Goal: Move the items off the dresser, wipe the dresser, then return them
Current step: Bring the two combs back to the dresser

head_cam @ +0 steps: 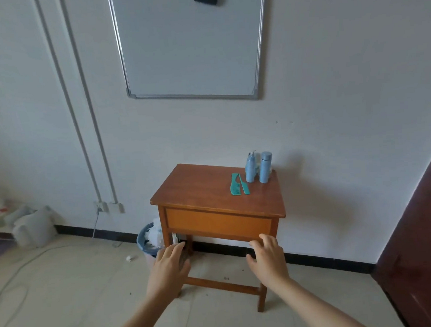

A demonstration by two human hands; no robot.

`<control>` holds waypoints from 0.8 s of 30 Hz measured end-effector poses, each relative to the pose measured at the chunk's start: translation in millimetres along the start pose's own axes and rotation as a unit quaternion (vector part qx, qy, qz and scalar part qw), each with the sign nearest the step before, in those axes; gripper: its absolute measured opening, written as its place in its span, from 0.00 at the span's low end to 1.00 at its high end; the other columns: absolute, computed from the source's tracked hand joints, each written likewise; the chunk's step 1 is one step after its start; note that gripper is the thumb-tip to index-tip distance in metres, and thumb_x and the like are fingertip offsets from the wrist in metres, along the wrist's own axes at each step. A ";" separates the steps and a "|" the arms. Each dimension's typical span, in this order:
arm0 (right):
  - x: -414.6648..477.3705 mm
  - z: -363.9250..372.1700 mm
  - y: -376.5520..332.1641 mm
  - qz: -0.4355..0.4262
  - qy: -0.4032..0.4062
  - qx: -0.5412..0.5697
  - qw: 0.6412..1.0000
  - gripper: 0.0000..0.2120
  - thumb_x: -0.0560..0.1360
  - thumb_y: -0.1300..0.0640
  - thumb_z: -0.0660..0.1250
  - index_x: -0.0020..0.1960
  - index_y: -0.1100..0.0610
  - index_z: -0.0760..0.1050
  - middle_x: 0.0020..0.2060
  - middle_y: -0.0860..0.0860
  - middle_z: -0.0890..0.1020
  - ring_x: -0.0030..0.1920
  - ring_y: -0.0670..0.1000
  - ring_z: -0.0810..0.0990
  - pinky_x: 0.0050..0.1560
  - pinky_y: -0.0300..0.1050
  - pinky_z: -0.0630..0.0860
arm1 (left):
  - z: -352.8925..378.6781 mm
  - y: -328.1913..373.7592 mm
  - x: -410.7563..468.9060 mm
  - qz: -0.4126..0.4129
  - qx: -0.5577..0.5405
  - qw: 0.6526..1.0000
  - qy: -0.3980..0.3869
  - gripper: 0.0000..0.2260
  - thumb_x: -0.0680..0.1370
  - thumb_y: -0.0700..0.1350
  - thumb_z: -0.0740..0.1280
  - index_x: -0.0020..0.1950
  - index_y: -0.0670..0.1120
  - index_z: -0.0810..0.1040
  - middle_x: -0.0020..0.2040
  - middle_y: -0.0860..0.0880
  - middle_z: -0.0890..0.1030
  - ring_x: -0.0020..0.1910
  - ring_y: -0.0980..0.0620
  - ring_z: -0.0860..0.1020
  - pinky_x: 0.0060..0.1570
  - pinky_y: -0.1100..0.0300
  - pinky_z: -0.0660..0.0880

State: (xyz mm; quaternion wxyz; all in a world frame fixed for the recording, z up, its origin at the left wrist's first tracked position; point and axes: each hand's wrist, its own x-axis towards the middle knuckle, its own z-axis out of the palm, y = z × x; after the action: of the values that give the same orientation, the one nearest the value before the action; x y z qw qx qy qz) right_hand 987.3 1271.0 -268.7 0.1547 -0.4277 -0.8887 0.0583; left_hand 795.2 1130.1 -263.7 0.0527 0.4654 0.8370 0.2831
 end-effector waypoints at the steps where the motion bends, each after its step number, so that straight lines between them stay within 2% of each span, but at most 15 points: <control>1: 5.8 6.1 3.6 -0.001 -0.016 0.001 1.000 0.16 0.78 0.50 0.60 0.63 0.54 0.72 0.69 0.54 0.67 0.70 0.54 0.63 0.68 0.47 0.64 | 8.4 -3.0 3.3 -0.008 0.001 1.000 -0.012 0.20 0.79 0.50 0.60 0.71 0.50 0.65 0.70 0.53 0.68 0.70 0.52 0.62 0.68 0.58 0.63; 5: 40.2 21.9 15.2 -0.010 -0.043 -0.001 0.999 0.17 0.79 0.50 0.57 0.66 0.53 0.69 0.71 0.53 0.64 0.71 0.52 0.59 0.68 0.46 0.61 | 23.0 -16.2 32.7 -0.048 -0.004 0.998 -0.029 0.20 0.79 0.48 0.60 0.71 0.49 0.65 0.70 0.51 0.68 0.70 0.51 0.62 0.67 0.58 0.63; 9: 77.4 30.9 23.5 -0.002 -0.051 -0.002 0.999 0.17 0.78 0.49 0.58 0.65 0.52 0.69 0.70 0.52 0.65 0.71 0.52 0.60 0.68 0.44 0.62 | 28.9 -26.3 81.4 -0.074 -0.010 0.997 -0.019 0.15 0.78 0.45 0.61 0.65 0.45 0.72 0.64 0.48 0.74 0.64 0.49 0.68 0.61 0.57 0.68; 11: 101.8 32.7 28.2 -0.001 -0.050 -0.005 0.999 0.18 0.78 0.48 0.58 0.66 0.52 0.69 0.70 0.52 0.65 0.70 0.51 0.61 0.68 0.43 0.62 | 35.2 -29.1 114.0 -0.079 -0.023 0.997 -0.010 0.17 0.78 0.46 0.61 0.67 0.47 0.70 0.66 0.48 0.73 0.65 0.48 0.68 0.63 0.54 0.69; 14: 141.9 34.2 34.5 0.024 -0.046 -0.017 0.999 0.18 0.78 0.48 0.58 0.66 0.51 0.69 0.69 0.51 0.66 0.70 0.50 0.62 0.68 0.43 0.63 | 50.3 -32.7 160.9 -0.072 -0.042 0.996 -0.019 0.20 0.78 0.47 0.60 0.70 0.47 0.66 0.69 0.48 0.70 0.69 0.48 0.65 0.66 0.52 0.66; 17: 172.9 28.5 35.1 0.028 -0.069 -0.040 0.996 0.18 0.78 0.49 0.57 0.67 0.51 0.67 0.70 0.51 0.65 0.70 0.50 0.60 0.69 0.44 0.61 | 59.3 -24.6 193.3 -0.053 -0.032 0.997 -0.048 0.22 0.79 0.47 0.59 0.72 0.47 0.62 0.71 0.49 0.68 0.71 0.49 0.62 0.67 0.55 0.63; 18: 211.1 33.7 37.0 0.039 -0.058 -0.041 0.997 0.18 0.79 0.49 0.57 0.67 0.51 0.67 0.70 0.51 0.65 0.71 0.50 0.60 0.69 0.44 0.61 | 69.8 -30.3 232.2 -0.039 -0.039 0.997 -0.057 0.22 0.79 0.48 0.59 0.73 0.47 0.62 0.71 0.50 0.68 0.71 0.49 0.62 0.67 0.56 0.63; 21: 244.5 25.2 38.7 0.051 -0.042 -0.056 0.996 0.18 0.79 0.49 0.56 0.68 0.51 0.67 0.70 0.50 0.65 0.71 0.50 0.60 0.69 0.43 0.60 | 79.8 -24.9 261.7 -0.024 -0.038 0.996 -0.074 0.22 0.79 0.48 0.59 0.73 0.48 0.61 0.70 0.51 0.68 0.70 0.51 0.62 0.66 0.58 0.63; 24: 271.0 46.7 42.4 0.079 -0.059 -0.048 0.994 0.18 0.79 0.48 0.57 0.68 0.51 0.66 0.70 0.49 0.65 0.71 0.49 0.61 0.69 0.42 0.61 | 97.3 -35.1 297.3 -0.007 -0.039 0.996 -0.077 0.21 0.79 0.49 0.58 0.73 0.49 0.62 0.70 0.51 0.68 0.70 0.51 0.63 0.66 0.59 0.64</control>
State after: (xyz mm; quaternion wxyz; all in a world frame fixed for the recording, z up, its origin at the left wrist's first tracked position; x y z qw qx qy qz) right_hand 844.7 1509.9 -261.8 0.0765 -0.4990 -0.8616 0.0525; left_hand 636.3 1397.6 -311.1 0.1370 0.4773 0.8222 0.2784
